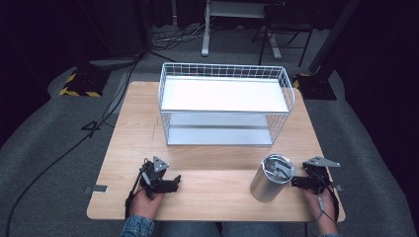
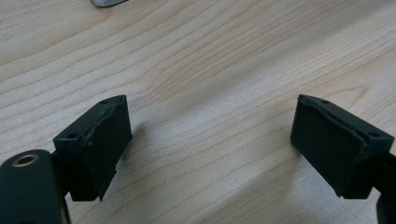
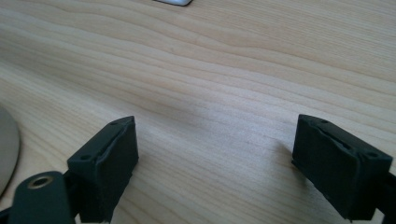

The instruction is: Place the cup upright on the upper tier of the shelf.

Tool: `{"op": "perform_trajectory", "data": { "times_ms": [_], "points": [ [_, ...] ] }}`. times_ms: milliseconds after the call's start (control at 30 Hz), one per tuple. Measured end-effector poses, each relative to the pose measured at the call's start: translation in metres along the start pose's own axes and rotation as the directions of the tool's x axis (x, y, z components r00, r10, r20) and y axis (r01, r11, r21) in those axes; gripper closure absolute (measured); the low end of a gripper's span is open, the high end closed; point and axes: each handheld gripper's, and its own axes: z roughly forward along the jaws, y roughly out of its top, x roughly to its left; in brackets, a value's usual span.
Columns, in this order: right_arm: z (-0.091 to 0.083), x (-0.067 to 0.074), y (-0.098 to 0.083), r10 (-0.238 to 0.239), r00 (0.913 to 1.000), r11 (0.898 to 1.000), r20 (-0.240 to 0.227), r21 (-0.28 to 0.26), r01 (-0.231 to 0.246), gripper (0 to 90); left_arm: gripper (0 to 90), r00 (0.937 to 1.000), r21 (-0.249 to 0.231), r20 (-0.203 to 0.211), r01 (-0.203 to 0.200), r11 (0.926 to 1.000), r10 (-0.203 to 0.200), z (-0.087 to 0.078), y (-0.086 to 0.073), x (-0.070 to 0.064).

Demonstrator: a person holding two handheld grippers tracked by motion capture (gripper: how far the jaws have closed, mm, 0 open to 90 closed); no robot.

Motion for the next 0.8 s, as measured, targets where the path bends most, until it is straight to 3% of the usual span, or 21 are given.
{"op": "perform_trajectory", "data": {
  "times_ms": [100, 433, 600, 800],
  "points": [
    [0.001, 0.001, 0.001, 0.017, 0.9997, 1.0, 0.018, 0.0, -0.017, 14.8, 12.9, 1.0, -0.001, 0.001, -0.001, 1.0, 0.001, 0.0, 0.0, 0.0],
    [0.0, 0.0, 0.0, 0.015, 0.9998, 1.0, 0.013, -0.003, -0.015, 14.9, 12.9, 1.0, 0.0, -0.002, -0.004, 1.0, 0.004, 0.0, 0.0, 0.0],
    [-0.01, -0.001, 0.001, 0.006, 0.9972, 0.999, -0.075, -0.049, -0.01, 16.0, 13.0, 1.0, -0.002, 0.001, -0.006, 1.0, 0.006, 0.001, 0.001, 0.0],
    [-0.029, 0.002, 0.003, 0.002, 0.9952, 0.998, -0.098, -0.054, -0.007, 16.3, 13.0, 1.0, 0.003, 0.004, -0.007, 1.0, 0.007, 0.002, 0.002, 0.001]
  ]
}}
